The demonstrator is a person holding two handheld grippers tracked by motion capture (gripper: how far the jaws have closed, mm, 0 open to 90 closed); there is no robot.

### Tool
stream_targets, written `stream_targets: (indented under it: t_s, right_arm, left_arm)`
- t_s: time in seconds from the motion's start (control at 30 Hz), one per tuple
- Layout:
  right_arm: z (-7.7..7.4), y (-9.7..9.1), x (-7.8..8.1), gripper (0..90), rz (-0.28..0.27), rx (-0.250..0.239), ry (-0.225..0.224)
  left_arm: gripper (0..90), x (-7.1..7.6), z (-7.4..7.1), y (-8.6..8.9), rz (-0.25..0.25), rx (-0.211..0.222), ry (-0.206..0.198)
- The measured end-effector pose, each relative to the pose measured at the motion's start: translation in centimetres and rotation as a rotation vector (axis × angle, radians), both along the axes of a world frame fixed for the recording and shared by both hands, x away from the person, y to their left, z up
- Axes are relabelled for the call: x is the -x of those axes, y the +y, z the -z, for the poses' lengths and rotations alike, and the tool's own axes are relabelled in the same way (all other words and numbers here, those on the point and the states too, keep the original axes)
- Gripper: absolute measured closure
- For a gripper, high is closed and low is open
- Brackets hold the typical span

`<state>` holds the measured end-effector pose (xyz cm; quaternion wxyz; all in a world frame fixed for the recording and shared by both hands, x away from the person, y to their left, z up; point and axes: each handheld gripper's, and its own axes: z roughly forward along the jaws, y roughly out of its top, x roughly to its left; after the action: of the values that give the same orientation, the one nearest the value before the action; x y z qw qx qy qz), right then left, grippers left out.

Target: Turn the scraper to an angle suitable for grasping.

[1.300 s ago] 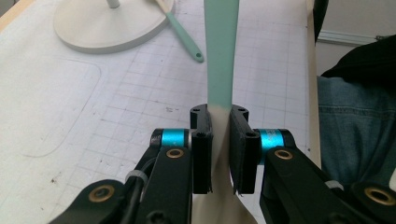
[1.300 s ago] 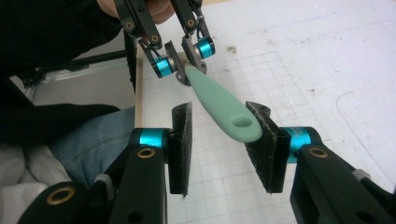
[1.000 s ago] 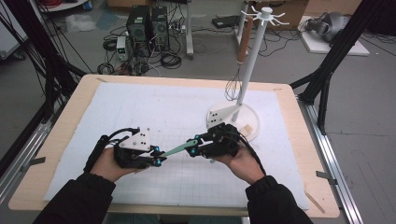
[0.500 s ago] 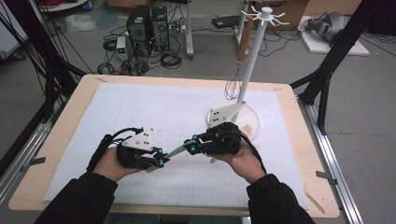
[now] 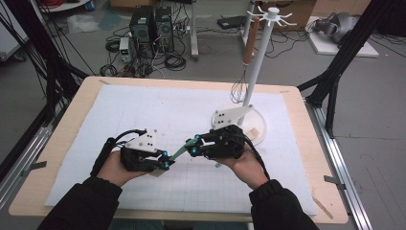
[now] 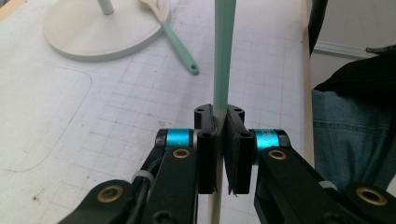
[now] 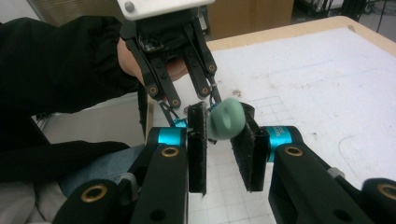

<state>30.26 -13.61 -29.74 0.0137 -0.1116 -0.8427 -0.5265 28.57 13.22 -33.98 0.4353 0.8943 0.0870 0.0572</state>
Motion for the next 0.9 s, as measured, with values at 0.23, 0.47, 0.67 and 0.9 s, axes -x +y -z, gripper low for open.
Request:
stream_targets:
  t_s: [0.23, 0.47, 0.67, 0.9]
  right_arm:
    - [-0.4, 0.15, 0.19, 82.2, -0.037, 0.001, -0.026]
    - [-0.68, 0.38, 0.36, 81.8, -0.033, -0.007, -0.043]
    - [-0.48, 0.59, 0.35, 79.9, -0.014, -0.04, -0.041]
    - [-0.99, 0.68, 0.47, 82.0, -0.041, -0.02, -0.057]
  left_arm:
    - [82.4, -0.13, 0.17, -0.26, 0.008, 0.013, 0.015]
    - [83.9, -0.04, 0.19, -0.57, 0.014, 0.006, 0.01]
    - [84.2, -0.08, 0.19, -0.58, 0.009, 0.013, 0.01]
    - [82.9, -0.09, 0.21, -0.9, 0.018, 0.039, 0.026]
